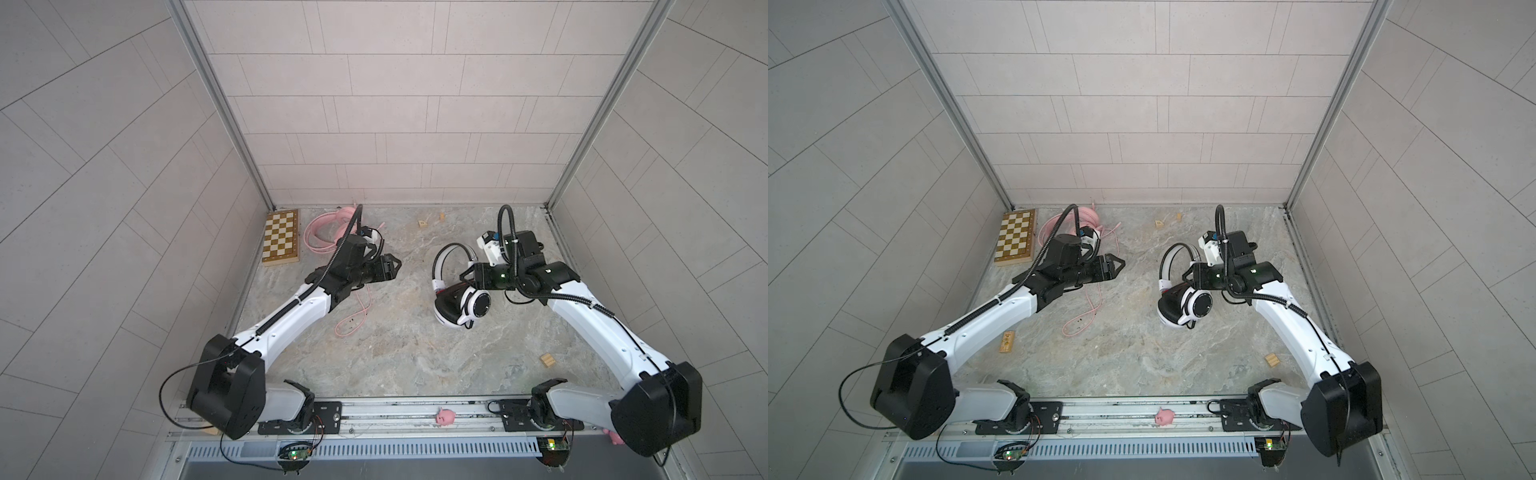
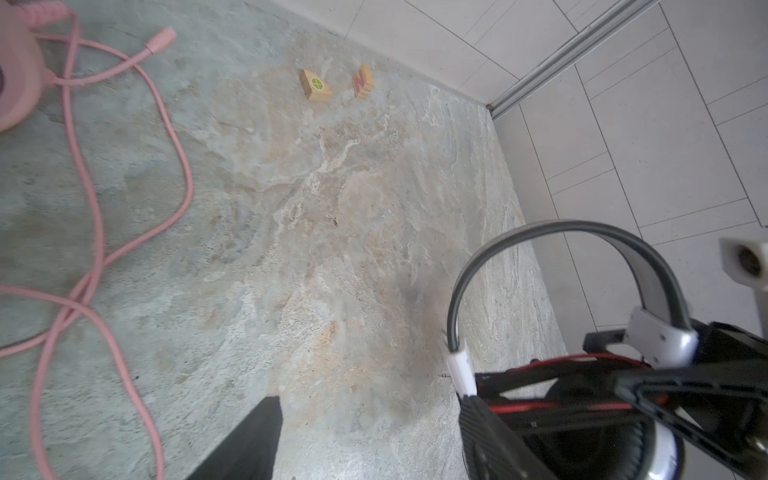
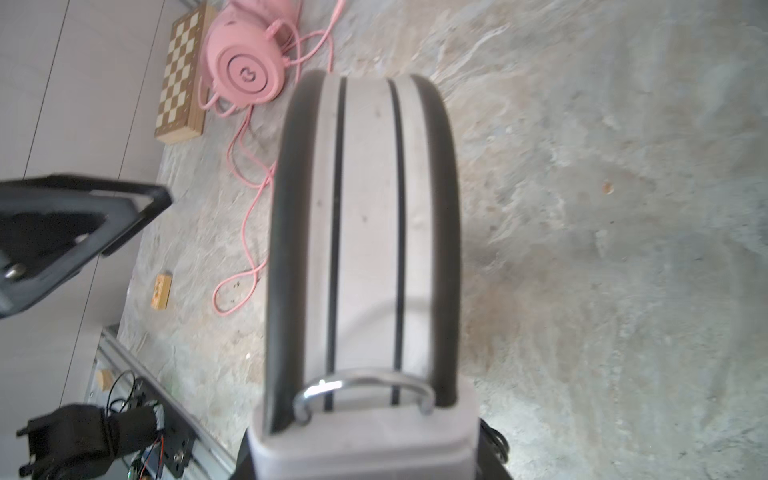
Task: Wrap the headphones
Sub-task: 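Grasp the white headband with the right gripper while the left gripper releases, then carry the wrapped white headset farther from the robot and set it down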
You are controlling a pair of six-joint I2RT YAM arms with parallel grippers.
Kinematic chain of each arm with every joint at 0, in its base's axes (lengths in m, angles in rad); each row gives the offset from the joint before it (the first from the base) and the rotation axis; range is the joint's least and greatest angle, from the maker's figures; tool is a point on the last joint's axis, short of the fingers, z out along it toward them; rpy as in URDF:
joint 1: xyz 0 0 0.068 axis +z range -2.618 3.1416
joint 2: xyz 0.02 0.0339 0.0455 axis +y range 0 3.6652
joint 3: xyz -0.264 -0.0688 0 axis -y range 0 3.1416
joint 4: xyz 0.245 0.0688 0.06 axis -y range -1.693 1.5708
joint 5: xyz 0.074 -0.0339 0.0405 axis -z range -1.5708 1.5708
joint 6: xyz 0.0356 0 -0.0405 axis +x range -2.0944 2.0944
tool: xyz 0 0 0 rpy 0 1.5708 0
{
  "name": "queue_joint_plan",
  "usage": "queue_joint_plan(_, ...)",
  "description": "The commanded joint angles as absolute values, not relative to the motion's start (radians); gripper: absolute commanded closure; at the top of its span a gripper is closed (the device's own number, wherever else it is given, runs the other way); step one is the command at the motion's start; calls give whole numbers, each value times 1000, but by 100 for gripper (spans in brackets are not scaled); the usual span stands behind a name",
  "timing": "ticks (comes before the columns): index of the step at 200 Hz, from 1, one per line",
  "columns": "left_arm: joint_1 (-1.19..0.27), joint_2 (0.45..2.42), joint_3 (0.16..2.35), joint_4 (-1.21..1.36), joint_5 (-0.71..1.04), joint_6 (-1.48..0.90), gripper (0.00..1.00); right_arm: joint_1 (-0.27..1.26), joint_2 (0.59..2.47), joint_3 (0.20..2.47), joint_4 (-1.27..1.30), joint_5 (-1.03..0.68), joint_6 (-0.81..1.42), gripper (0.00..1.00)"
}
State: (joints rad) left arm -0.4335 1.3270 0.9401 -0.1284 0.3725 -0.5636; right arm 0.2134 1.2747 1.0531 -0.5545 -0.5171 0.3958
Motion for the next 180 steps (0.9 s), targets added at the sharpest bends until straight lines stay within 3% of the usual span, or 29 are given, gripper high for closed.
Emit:
queue_joint_plan(1,-388,1279,943,-241,415,-516,26,130,1375,1121,-382,-556,430,94)
queue_joint_plan(56,-339,1234,1010,-479,453,-362,26,-57,1699,1380,-163,-557,612,94)
queue_joint_plan(92,-265,1228,962,-414,561,-403,26,-138,1855,1489,-11,-500,698,94)
queue_joint_plan(123,-207,1224,940,-371,619,-444,26,-217,1919,1411,188,-482,793,94)
queue_joint_plan(180,-176,1199,925,-361,638,-450,26,-253,1931,1214,247,-420,734,93)
